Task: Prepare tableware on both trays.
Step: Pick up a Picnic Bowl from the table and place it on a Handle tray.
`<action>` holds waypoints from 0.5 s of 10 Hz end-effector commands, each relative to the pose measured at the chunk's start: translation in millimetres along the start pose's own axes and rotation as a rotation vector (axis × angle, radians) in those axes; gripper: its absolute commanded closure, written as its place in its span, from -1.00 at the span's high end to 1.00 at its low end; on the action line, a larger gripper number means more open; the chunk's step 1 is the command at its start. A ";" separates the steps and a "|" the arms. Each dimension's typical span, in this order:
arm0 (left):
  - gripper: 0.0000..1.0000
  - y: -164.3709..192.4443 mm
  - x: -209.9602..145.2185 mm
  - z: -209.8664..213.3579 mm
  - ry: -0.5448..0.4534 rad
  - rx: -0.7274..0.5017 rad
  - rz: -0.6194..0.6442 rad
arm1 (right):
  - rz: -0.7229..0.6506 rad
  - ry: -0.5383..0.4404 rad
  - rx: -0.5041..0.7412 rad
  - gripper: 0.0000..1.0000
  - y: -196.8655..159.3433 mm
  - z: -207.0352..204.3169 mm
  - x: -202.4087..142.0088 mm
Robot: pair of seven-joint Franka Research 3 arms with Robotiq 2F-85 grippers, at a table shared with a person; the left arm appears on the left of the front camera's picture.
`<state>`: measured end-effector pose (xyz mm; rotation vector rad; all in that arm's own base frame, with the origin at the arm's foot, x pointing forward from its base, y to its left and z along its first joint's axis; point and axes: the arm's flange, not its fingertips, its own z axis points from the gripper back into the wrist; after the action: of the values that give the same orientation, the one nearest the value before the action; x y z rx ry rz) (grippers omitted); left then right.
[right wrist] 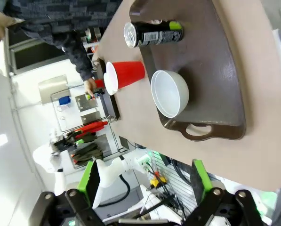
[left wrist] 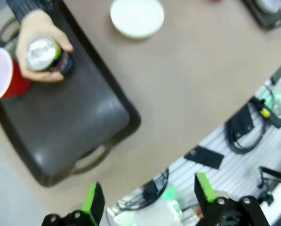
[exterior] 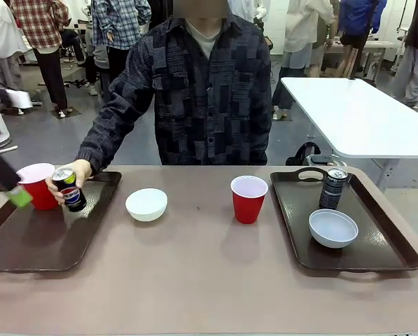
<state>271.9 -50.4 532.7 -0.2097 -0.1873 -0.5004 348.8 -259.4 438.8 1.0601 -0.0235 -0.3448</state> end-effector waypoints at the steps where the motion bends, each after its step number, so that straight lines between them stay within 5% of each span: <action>1: 1.00 3.4 -16.4 -10.8 -0.007 0.015 -0.007 | 0.000 -0.001 0.005 1.00 -0.5 -0.9 -2.9; 5: 1.00 -0.8 -14.3 -15.9 -0.021 0.022 -0.001 | 0.000 -0.001 0.005 1.00 -0.5 -0.9 -2.9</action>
<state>267.4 -44.8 536.0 -0.2051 -0.1910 -0.4937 348.7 -259.3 438.9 1.0601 -0.0237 -0.3447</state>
